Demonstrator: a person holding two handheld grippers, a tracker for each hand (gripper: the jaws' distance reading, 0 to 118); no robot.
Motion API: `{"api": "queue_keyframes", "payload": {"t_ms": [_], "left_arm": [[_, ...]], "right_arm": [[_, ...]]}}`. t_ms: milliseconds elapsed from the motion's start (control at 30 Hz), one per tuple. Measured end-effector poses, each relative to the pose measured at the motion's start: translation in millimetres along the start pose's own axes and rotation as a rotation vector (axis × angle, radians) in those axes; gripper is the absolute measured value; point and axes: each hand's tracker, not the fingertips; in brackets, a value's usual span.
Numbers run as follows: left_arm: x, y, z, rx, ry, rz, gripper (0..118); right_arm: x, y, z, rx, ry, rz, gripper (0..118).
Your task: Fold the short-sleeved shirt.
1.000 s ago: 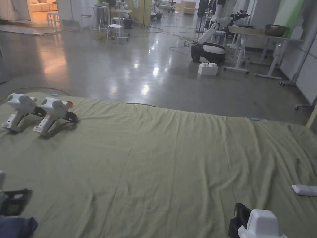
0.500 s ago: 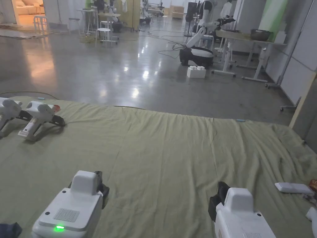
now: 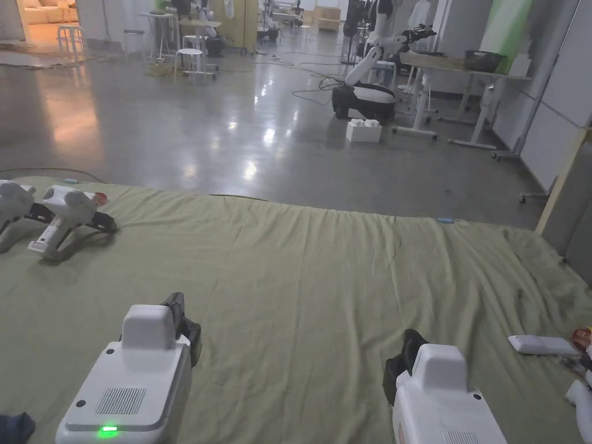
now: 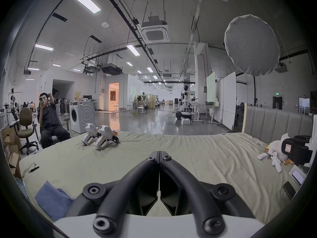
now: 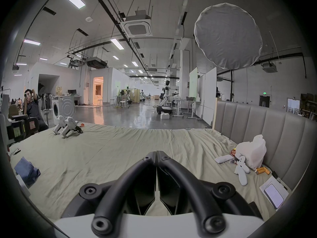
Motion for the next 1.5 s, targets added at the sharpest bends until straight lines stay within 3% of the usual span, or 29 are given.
{"api": "queue_keyframes", "payload": {"t_ms": [900,1033,1067,1133,1167,1200,1233,1300,1500], "left_arm": [[-11,4,0,-0.014,0.016,-0.034,0],[-11,5,2,-0.012,0.016,-0.023,16],[-11,6,2,-0.012,0.007,-0.02,16],[-10,6,2,-0.016,0.003,-0.025,22],[-10,6,2,-0.014,0.008,-0.03,31],[-9,6,3,-0.009,0.018,-0.035,52],[-9,5,3,-0.008,0.028,-0.038,70],[-9,4,3,0.004,0.05,-0.035,94],[-15,6,3,-0.011,0.047,-0.012,102]], "right_arm": [[1,-1,-1,-0.027,0.017,-0.03,1],[-2,0,0,-0.03,0.022,-0.022,3],[-4,0,0,-0.032,0.01,-0.012,8],[-4,0,-1,-0.035,0.003,-0.009,42],[-4,0,-1,-0.037,-0.007,-0.012,60],[-5,0,-2,-0.037,-0.013,-0.017,75],[-5,0,-2,-0.037,-0.026,-0.017,79],[-5,0,-2,-0.032,-0.035,-0.012,80],[5,1,-6,-0.038,0.004,-0.059,98]]}}
